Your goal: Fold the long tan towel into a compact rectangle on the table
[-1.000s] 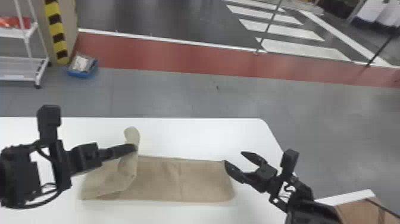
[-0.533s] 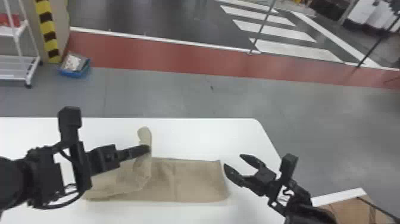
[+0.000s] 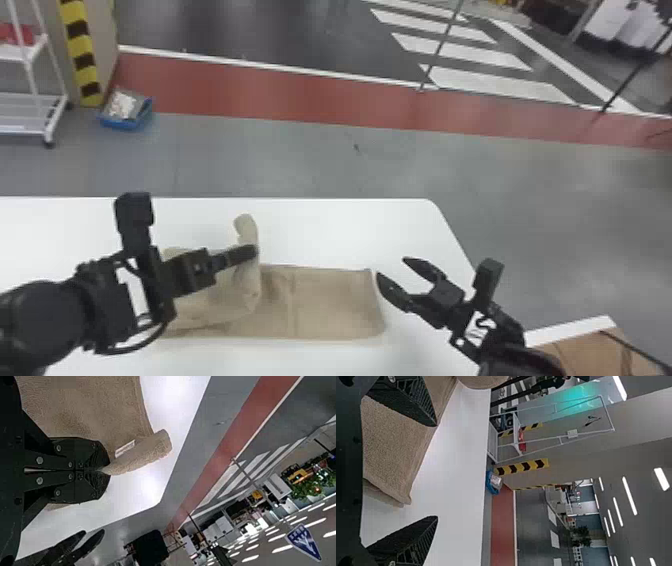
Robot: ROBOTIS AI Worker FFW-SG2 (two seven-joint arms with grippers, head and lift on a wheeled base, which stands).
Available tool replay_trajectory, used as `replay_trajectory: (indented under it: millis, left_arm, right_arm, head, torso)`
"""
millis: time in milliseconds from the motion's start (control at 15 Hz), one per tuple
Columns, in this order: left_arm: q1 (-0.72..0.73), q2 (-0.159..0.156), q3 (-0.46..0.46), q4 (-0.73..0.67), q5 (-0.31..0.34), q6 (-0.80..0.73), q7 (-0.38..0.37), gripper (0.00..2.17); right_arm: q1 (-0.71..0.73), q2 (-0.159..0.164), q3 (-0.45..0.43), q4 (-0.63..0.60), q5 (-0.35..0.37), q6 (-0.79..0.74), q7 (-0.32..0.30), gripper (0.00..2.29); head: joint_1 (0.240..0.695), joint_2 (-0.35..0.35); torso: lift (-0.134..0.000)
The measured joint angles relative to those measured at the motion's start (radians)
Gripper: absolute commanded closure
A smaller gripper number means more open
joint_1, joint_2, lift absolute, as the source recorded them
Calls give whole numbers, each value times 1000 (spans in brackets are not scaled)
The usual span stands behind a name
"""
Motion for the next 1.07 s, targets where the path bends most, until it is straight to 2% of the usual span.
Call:
replay_trajectory:
  millis: [333, 400, 467, 600, 733, 867, 1067]
  left_arm:
    - [11, 0, -21, -4, -9, 60, -28, 1598]
    - [15, 0, -22, -5, -6, 63, -31, 1308]
    - [19, 0, -25, -5, -4, 63, -34, 687]
    - [27, 0, -28, 1, -4, 61, -47, 583]
    - [30, 0, -29, 12, -3, 56, -56, 63]
    - [31, 0, -41, 29, 2, 40, -67, 26]
    - [40, 0, -60, 47, 15, 30, -139, 26]
  right_arm:
    - [10, 0, -4, -6, -9, 23, 6, 36]
    - [14, 3, -4, -11, -10, 31, 8, 36]
    - [18, 9, -3, -17, -10, 38, 8, 36]
    - [23, 30, 4, -28, -11, 48, 8, 43]
    - [24, 46, 15, -33, -11, 49, 7, 56]
    - [24, 51, 24, -34, -11, 48, 6, 60]
    - [35, 71, 43, -49, -18, 58, 6, 60]
  head:
    - [695, -350]
    - [695, -350]
    - [695, -350]
    - [695, -350]
    - [695, -350]
    - [695, -350]
    - [695, -350]
  torso:
    - [0]
    - [0]
    - [0]
    - [0]
    - [0]
    - [0]
    - [0]
